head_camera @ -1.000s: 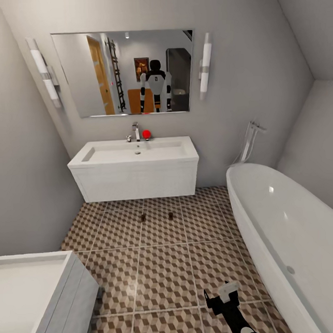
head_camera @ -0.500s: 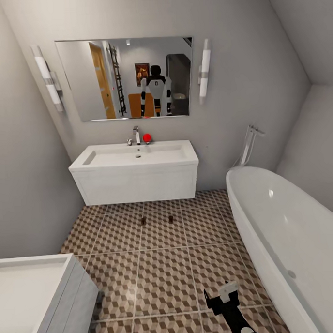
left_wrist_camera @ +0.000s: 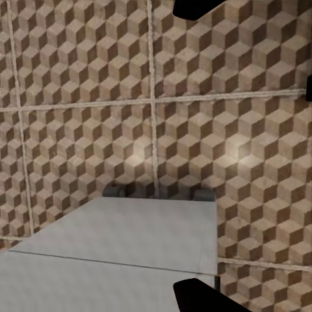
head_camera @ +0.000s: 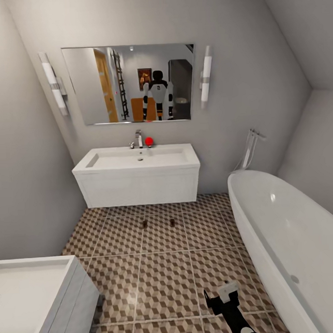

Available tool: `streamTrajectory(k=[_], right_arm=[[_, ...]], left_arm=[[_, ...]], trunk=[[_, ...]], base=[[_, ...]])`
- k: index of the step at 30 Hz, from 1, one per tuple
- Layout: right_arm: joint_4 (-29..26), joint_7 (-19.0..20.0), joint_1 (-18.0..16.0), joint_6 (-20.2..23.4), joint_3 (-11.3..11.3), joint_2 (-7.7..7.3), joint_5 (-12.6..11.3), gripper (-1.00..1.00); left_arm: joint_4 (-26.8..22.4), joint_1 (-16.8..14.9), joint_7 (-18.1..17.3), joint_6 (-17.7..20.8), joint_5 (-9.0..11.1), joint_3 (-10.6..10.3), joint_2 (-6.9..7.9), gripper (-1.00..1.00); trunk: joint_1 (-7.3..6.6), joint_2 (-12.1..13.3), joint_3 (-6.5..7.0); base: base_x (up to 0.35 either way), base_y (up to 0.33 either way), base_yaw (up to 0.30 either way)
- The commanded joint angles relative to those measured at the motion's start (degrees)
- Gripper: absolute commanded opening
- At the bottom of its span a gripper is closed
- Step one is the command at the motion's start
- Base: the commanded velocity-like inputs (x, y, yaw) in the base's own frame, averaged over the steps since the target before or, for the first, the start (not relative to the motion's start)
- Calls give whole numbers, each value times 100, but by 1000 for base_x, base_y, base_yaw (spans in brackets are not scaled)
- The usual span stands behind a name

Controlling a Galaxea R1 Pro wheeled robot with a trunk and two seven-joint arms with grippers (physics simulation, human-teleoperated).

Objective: Take the four mousetraps from the cabinet in the bathroom and place them on the bathroom floor. Make sure all four end up on the same floor surface, and ensure that at least two of them are either under or directly next to the same bathroom sink.

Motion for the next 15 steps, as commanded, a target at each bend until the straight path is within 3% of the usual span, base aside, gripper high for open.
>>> streamTrajectory(k=[1, 15], right_arm=[[7, -59, -6, -9, 16, 1, 60, 100], [7, -59, -7, -9, 16, 1, 63, 100]], left_arm=[[22, -10, -9, -33, 45, -48, -3, 100], [22, -10, -9, -33, 45, -48, -5, 100]], trunk=[[4, -12, -2], [4, -12, 124]], base=[[0, 0, 69], [0, 0, 73]])
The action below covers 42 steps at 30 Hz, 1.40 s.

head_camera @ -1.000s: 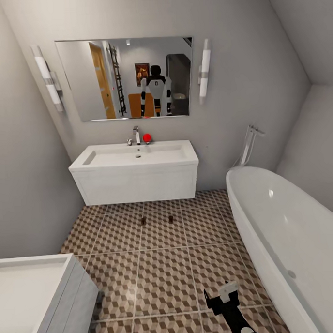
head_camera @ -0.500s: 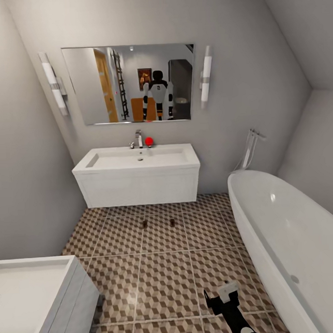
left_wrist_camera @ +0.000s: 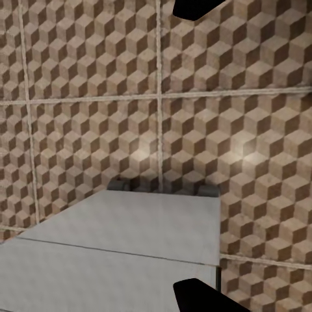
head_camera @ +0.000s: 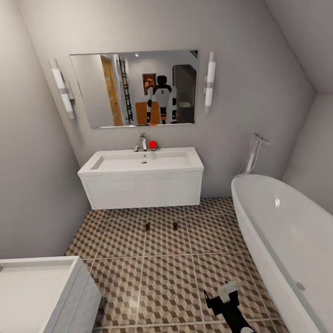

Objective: Take the four mousetraps from the cabinet in the bathroom and place them on the bathroom floor. Make sure all four end up on the same floor surface, and ensure that at least two of them are either under or directly next to the same bathroom sink.

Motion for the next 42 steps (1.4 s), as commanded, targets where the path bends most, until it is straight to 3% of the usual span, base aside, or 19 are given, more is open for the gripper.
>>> streamTrajectory(k=[1, 42], right_arm=[[7, -59, -4, -9, 16, 1, 60, 100], [7, -59, -1, -9, 16, 1, 63, 100]], left_arm=[[22, -10, -9, -33, 45, -48, -2, 100], [22, -10, -9, -33, 45, -48, -9, 100]], trunk=[[4, -12, -3], [4, -12, 359]], base=[[0, 0, 76], [0, 0, 102]])
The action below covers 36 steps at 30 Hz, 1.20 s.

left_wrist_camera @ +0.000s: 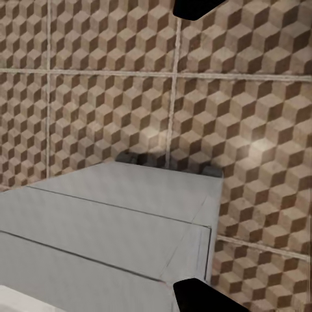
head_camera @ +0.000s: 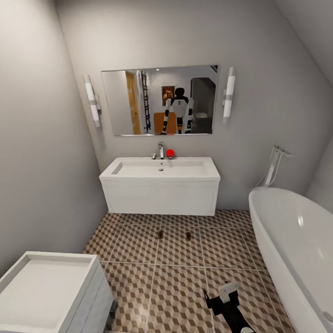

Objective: Take the four mousetraps from the cabinet in the bathroom and place them on the bathroom floor. Make sure all four end up on the same floor surface, and ensure that at least two of them are either under or directly next to the same bathroom sink.

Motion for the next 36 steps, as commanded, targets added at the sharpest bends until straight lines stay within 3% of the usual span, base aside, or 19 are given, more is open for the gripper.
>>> streamTrajectory(k=[1, 36], right_arm=[[6, -59, -7, -9, 16, 0, 62, 100], [6, -59, -7, -9, 16, 0, 61, 100]], left_arm=[[23, -11, -9, -32, 46, -48, -3, 100], [23, -11, -9, -32, 46, -48, -3, 100]], trunk=[[4, -12, -5], [4, -12, 244]], base=[[0, 0, 205], [0, 0, 216]])
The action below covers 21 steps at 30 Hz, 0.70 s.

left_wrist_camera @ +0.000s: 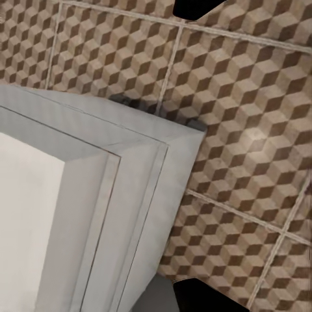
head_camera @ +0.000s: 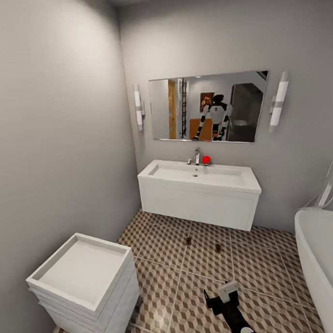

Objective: Take the four mousetraps from the cabinet in the bathroom and place them on the bathroom floor. Make sure all four end up on the same floor surface, and ensure that at least two of them are either under or directly next to the same bathroom sink.

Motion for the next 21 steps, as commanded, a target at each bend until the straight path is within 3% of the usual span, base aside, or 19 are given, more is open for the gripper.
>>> streamTrajectory(k=[1, 21], right_arm=[[6, -59, -3, -8, 17, 0, 60, 100], [6, -59, -4, -8, 17, 0, 62, 100]], left_arm=[[22, -9, -9, -31, 46, -48, -3, 100], [22, -9, -9, -31, 46, -48, 1, 100]], trunk=[[3, -8, 0], [3, -8, 138]], base=[[0, 0, 216], [0, 0, 219]])
